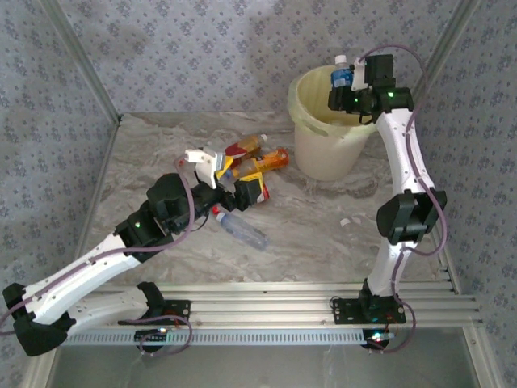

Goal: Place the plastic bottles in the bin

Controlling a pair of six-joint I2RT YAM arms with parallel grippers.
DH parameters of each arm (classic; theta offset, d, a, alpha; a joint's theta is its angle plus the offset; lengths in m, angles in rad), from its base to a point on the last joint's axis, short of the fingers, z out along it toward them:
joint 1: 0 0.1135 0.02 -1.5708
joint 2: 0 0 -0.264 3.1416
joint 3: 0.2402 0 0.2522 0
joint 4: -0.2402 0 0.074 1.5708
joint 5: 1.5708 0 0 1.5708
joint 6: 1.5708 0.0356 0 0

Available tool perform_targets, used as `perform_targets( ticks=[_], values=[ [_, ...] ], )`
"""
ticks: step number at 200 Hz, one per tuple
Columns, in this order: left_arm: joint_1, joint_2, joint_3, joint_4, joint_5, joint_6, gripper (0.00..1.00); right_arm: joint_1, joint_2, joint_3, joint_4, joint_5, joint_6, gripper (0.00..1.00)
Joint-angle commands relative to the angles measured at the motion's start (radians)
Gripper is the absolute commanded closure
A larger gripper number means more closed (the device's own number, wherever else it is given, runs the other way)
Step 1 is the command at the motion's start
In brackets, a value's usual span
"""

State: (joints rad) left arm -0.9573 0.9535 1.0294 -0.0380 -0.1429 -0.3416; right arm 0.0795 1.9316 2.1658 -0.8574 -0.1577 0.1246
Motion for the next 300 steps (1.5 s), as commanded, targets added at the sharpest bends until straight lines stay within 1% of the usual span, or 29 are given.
perform_targets(
  ticks=[1, 31, 52, 86, 128, 143, 183, 216, 255, 279, 300],
  values=[
    [-0.006, 0.018, 0.050, -0.028, 0.047, 0.016, 0.00, -0.003, 0.041, 0.065, -0.083, -0.038, -0.017, 0.38],
    [-0.008, 0.041, 0.075, -0.080, 0.066, 0.016, 0.00, -0.002, 0.072, 0.092, -0.127, -0.049, -0.019, 0.35],
    [-0.010, 0.061, 0.092, -0.131, 0.064, 0.026, 0.00, -0.003, 0.070, 0.077, -0.133, -0.045, -0.018, 0.29],
    [-0.018, 0.072, 0.089, -0.148, 0.066, 0.042, 0.00, -0.002, 0.045, 0.061, -0.123, -0.024, -0.011, 0.21],
    [-0.020, 0.070, 0.081, -0.186, 0.067, 0.073, 0.00, -0.004, -0.014, 0.033, -0.088, 0.008, -0.011, 0.18],
    [-0.020, 0.063, 0.067, -0.188, 0.089, 0.089, 0.00, -0.003, -0.048, 0.007, -0.070, 0.017, -0.015, 0.17],
    [-0.020, 0.038, 0.041, -0.184, 0.148, 0.134, 0.00, -0.003, -0.183, -0.136, 0.041, 0.024, -0.001, 0.17],
    [-0.020, 0.027, 0.036, -0.221, 0.129, 0.151, 0.00, -0.003, -0.330, -0.281, 0.118, 0.039, 0.009, 0.17],
    [-0.020, 0.012, 0.017, -0.245, 0.127, 0.183, 0.00, 0.027, -0.513, -0.489, 0.148, 0.064, 0.051, 0.17],
    [-0.020, -0.001, 0.010, -0.260, 0.160, 0.199, 0.00, 0.044, -0.647, -0.655, 0.173, 0.089, 0.089, 0.17],
    [-0.020, -0.014, -0.003, -0.256, 0.186, 0.207, 0.00, 0.049, -0.729, -0.769, 0.144, 0.096, 0.132, 0.16]
  ],
)
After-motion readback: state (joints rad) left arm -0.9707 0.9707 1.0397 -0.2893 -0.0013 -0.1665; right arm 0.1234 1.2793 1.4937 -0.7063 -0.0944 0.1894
